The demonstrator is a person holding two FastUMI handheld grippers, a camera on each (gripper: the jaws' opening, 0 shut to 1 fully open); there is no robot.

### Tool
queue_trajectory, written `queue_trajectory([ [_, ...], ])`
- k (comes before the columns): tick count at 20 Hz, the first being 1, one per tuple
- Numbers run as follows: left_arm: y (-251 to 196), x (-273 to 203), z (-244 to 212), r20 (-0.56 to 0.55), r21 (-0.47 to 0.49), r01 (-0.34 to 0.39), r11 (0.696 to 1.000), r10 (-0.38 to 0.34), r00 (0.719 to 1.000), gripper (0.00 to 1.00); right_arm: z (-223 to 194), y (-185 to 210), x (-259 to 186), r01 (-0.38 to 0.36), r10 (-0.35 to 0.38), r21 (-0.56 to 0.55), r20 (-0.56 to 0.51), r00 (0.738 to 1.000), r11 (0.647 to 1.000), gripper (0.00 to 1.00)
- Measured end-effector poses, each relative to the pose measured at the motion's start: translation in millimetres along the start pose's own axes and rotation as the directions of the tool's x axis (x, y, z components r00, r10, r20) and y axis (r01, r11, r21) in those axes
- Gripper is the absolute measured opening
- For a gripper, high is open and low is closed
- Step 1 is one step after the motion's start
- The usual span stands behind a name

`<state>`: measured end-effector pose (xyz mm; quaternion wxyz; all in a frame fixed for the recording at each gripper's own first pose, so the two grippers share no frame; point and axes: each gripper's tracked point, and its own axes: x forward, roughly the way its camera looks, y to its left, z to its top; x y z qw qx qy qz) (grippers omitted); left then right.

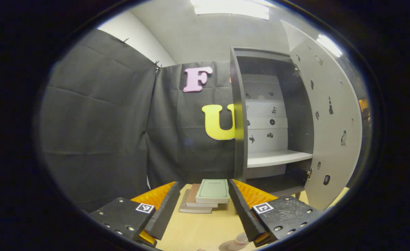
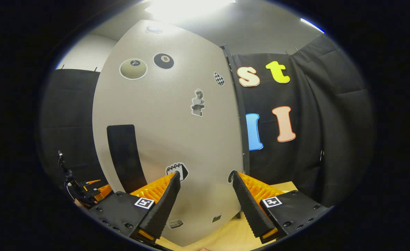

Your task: Open the cabinet door with the right hand, grasp the bottle in the cabinet with the left hand and place it on the coaster, then close the cabinet door with the right hand.

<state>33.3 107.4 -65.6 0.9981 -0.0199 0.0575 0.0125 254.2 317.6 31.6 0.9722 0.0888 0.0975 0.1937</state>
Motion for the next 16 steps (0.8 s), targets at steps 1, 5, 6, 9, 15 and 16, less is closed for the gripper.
queue_trajectory([
  [1,5,-2,0,0.0,0.001,-0.006,1.0,0.006,1.0,0.84,1,3,4,-0.006,0.006,0.004,0.002,1.0,1.0,0.96],
  [5,26,-12,-5,-0.007,0.002,-0.036,0.999,0.036,0.999,0.84,1,18,25,-0.035,0.035,0.011,0.003,0.999,0.999,0.96],
  [6,32,-14,-8,-0.011,0.001,-0.045,0.999,0.045,0.999,0.84,0,23,31,-0.044,0.044,0.012,0.001,0.999,0.999,0.96],
  [9,51,-17,-15,-0.026,-0.005,-0.073,0.997,0.073,0.997,0.84,-3,39,47,-0.073,0.073,0.018,-0.001,0.997,0.997,0.96],
  [15,90,-33,-21,-0.042,-0.019,-0.14,0.99,0.139,0.989,0.84,-4,65,82,-0.092,0.092,0.033,0.008,0.996,0.995,0.97],
  [16,97,-34,-22,-0.045,-0.019,-0.152,0.988,0.152,0.987,0.84,-2,68,90,-0.089,0.089,0.036,0.012,0.996,0.995,0.97],
])
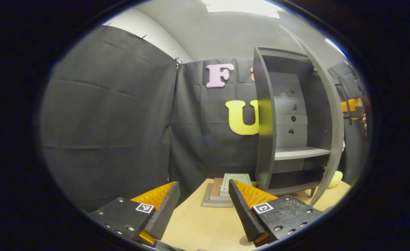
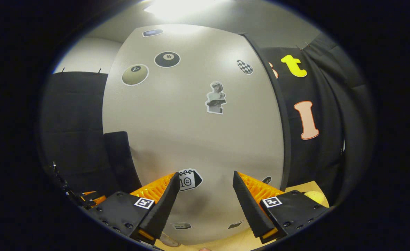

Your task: Open the cabinet door with the right hand, grasp the bottle in the cabinet with the left hand and place it on the coaster, then close the cabinet door with the right hand.

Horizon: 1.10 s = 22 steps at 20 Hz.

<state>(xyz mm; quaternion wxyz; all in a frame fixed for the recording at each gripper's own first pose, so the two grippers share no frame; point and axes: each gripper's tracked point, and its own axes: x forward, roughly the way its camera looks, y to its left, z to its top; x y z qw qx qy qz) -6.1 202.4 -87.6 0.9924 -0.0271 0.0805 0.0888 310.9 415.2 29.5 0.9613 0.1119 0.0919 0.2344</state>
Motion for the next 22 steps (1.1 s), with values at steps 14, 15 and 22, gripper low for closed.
queue_trajectory([
  [14,47,-8,-10,-0.023,-0.008,-0.07,0.998,0.07,0.997,0.87,2,16,57,0.062,-0.063,0.032,0.033,0.997,0.998,0.97],
  [15,47,-7,-10,-0.023,-0.005,-0.065,0.998,0.065,0.998,0.87,2,17,56,0.071,-0.072,0.029,0.037,0.997,0.997,0.97],
  [22,35,-1,-14,-0.065,-0.014,0.016,1.0,-0.017,0.998,0.84,10,23,37,0.118,-0.119,0.016,0.068,0.991,0.993,0.97],
])
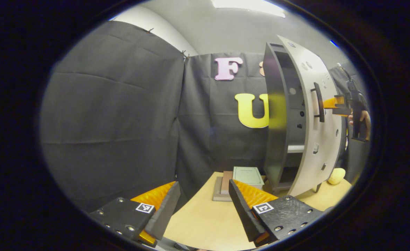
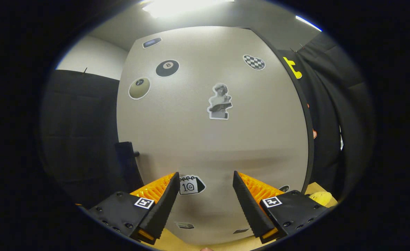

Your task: Open the cabinet door with the right hand, grasp the bottle in the cabinet with the left hand and place it on the coaster, then close the cabinet door with the right hand.

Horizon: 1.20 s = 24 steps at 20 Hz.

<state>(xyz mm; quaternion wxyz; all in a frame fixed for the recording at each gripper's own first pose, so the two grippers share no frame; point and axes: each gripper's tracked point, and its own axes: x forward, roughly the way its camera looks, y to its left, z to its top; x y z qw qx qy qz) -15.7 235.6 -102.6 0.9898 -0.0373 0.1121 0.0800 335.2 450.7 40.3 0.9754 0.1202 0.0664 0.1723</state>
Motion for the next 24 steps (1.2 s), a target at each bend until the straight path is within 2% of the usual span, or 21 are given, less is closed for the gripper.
queue_trajectory([
  [6,-74,-1,34,0.055,0.042,0.062,0.997,-0.064,0.996,0.84,13,-34,-87,0.0,0.0,-0.062,0.012,1.0,0.998,0.97],
  [7,-90,-5,40,0.065,0.049,0.074,0.996,-0.077,0.995,0.87,16,-42,-103,0.004,-0.003,-0.07,0.014,1.0,0.998,0.97],
  [14,-204,-52,73,0.101,0.096,0.172,0.98,-0.182,0.978,0.84,29,-128,-208,0.062,-0.059,-0.124,0.023,0.998,0.99,0.98],
  [17,-251,-71,77,0.1,0.079,0.217,0.973,-0.224,0.969,0.84,29,-166,-247,0.094,-0.091,-0.134,0.027,0.995,0.986,0.98],
  [24,-293,-116,93,0.113,0.109,0.222,0.969,-0.234,0.966,0.87,11,-225,-318,0.16,-0.162,-0.169,0.004,0.987,0.973,0.98],
])
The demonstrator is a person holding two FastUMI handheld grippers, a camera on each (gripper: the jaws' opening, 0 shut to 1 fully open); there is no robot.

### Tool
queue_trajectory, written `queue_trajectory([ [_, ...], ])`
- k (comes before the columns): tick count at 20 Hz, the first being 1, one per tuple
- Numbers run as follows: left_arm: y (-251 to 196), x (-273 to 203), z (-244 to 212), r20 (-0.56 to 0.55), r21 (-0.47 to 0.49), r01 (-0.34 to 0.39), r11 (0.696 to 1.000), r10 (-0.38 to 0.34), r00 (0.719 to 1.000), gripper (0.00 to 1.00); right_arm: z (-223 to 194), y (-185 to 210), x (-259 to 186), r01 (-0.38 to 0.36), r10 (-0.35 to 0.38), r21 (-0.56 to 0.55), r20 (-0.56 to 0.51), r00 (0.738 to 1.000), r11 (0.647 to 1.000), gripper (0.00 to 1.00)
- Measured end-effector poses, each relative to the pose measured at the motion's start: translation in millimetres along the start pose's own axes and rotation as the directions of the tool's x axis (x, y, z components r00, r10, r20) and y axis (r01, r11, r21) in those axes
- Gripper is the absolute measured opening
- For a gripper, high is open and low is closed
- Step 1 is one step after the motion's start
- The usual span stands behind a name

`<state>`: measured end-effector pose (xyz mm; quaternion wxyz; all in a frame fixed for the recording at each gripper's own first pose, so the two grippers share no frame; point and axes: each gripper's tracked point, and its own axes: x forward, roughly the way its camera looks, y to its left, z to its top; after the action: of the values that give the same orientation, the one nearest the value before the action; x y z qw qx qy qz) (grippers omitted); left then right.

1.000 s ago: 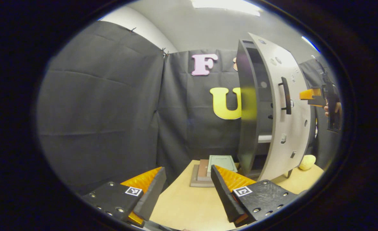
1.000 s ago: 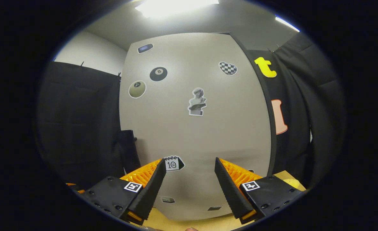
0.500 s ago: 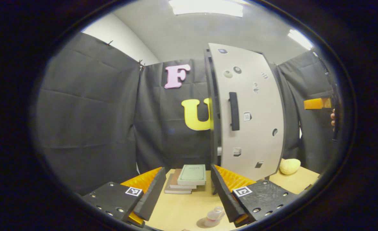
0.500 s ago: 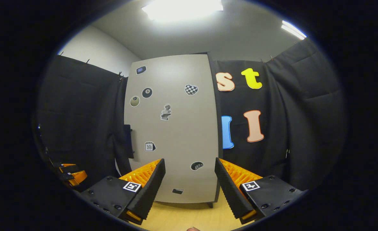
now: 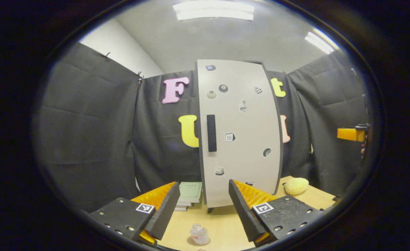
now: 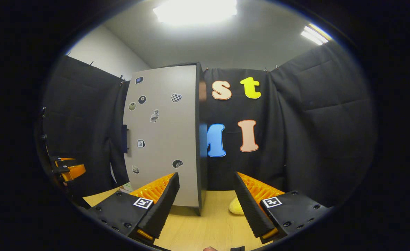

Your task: Open the cabinet door with the right hand, grasp the bottle in the cabinet with the left hand and place it on the coaster, then close the cabinet door with the right hand.

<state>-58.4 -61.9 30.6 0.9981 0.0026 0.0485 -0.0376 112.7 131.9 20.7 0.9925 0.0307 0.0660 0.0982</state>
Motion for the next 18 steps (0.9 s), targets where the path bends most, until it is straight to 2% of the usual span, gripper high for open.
queue_trajectory([
  [6,-4,-10,9,0.009,0.018,0.039,0.999,-0.039,0.999,0.84,4,0,-34,0.057,-0.057,-0.001,0.03,0.998,0.998,0.98],
  [8,6,-15,14,0.022,0.023,0.037,0.999,-0.038,0.999,0.87,7,12,-39,0.048,-0.048,0.0,0.045,0.998,0.999,0.98],
  [12,27,-20,17,0.034,0.054,0.029,0.998,-0.031,0.999,0.84,12,25,-45,0.061,-0.061,-0.007,0.064,0.996,0.998,0.98],
  [13,33,-19,19,0.034,0.053,0.025,0.998,-0.027,0.999,0.87,13,29,-45,0.06,-0.06,-0.005,0.064,0.996,0.998,0.98],
  [18,50,-18,18,0.037,0.029,0.015,0.999,-0.016,0.999,0.84,15,42,-45,0.062,-0.062,-0.01,0.061,0.996,0.998,0.98],
])
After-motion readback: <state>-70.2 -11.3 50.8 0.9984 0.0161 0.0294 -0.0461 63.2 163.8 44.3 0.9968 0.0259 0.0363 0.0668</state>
